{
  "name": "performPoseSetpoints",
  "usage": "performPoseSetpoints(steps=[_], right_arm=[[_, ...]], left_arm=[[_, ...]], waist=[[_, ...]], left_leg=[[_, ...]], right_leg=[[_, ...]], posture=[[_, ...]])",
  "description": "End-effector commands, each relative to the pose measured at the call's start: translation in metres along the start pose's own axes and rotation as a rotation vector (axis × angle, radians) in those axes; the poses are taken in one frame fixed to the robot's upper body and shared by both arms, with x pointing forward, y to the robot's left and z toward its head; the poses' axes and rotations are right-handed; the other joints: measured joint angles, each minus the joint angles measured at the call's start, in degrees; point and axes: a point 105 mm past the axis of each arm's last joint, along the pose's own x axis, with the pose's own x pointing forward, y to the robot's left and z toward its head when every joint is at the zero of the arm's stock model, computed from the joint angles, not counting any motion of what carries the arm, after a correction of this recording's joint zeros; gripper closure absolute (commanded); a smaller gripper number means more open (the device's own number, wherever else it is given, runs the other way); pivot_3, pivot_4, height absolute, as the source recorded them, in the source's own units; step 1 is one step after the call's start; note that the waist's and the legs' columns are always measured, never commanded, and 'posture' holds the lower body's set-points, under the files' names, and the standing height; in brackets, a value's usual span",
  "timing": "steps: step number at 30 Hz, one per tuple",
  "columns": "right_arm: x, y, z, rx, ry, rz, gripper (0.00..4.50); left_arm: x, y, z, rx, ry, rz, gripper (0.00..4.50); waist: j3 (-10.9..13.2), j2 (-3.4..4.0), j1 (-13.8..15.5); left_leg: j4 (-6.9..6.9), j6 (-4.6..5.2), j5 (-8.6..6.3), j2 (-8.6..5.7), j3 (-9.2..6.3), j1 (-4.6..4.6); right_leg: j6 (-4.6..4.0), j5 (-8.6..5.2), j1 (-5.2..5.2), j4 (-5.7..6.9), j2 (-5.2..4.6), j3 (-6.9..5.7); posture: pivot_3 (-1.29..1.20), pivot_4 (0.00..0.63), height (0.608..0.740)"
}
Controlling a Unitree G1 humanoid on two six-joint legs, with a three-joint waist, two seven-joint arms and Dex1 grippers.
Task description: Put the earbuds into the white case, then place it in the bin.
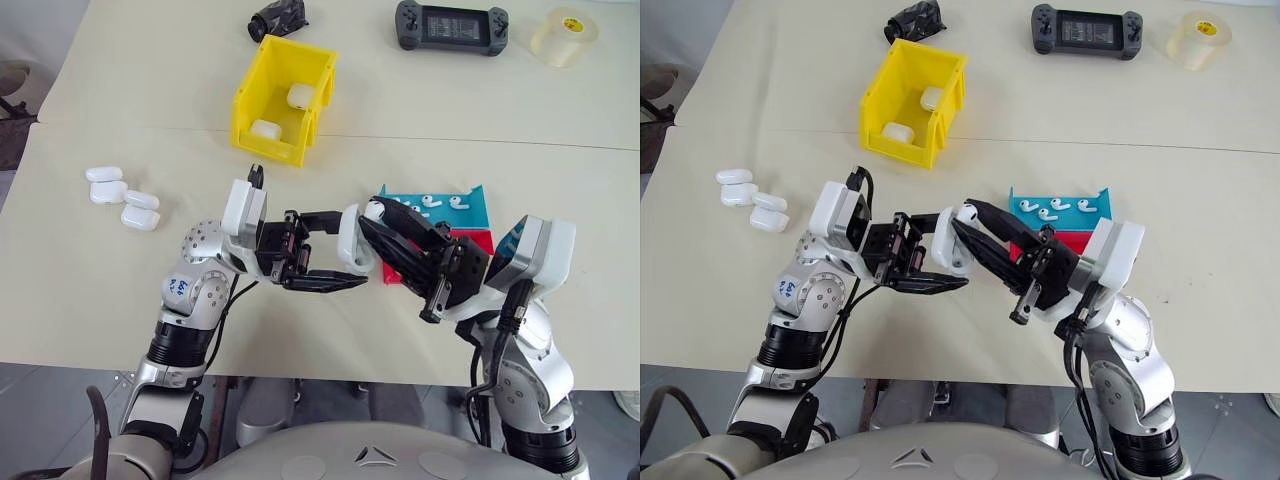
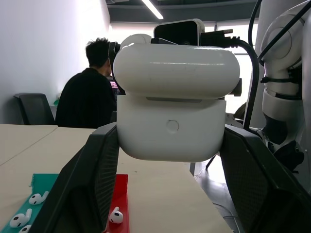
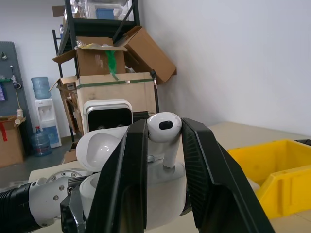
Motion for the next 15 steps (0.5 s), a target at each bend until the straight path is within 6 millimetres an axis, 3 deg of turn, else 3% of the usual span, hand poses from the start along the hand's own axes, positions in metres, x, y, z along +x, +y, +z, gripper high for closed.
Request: performPoseSetpoints(steps=[1, 8, 15], right_arm=[[-0.0019, 0.0056, -0.0109, 0.054, 0.062, 0.022, 3.47], [-0.0018, 0.0084, -0.0109, 0.104, 0.067, 0.045, 3.47], [-0.0016, 0.0043, -0.0062, 0.094, 0.059, 0.041, 1.34]], left_arm=[[0.0092, -0.0031, 0.0125, 0.054, -0.051, -0.040, 1.75], [0.0100, -0.0026, 0.0131, 0.060, -0.055, -0.041, 1.75], [0.0110, -0.0024, 0.0137, 0.065, -0.056, -0.045, 1.75]], waist=[[0.0, 0.00, 0.0], [0.0, 0.00, 0.0], [0.0, 0.00, 0.0]], left_leg=[[0.00, 0.00, 0.00, 0.00, 0.00, 0.00], [0.00, 0.00, 0.00, 0.00, 0.00, 0.00], [0.00, 0.00, 0.00, 0.01, 0.00, 0.00]], right_leg=[[0.00, 0.00, 0.00, -0.01, 0.00, 0.00], [0.00, 0.00, 0.00, -0.03, -0.03, 0.00], [0.00, 0.00, 0.00, -0.08, -0.07, 0.00]], posture=[[0.00, 0.150, 0.740], [0.00, 0.150, 0.740], [0.00, 0.150, 0.740]])
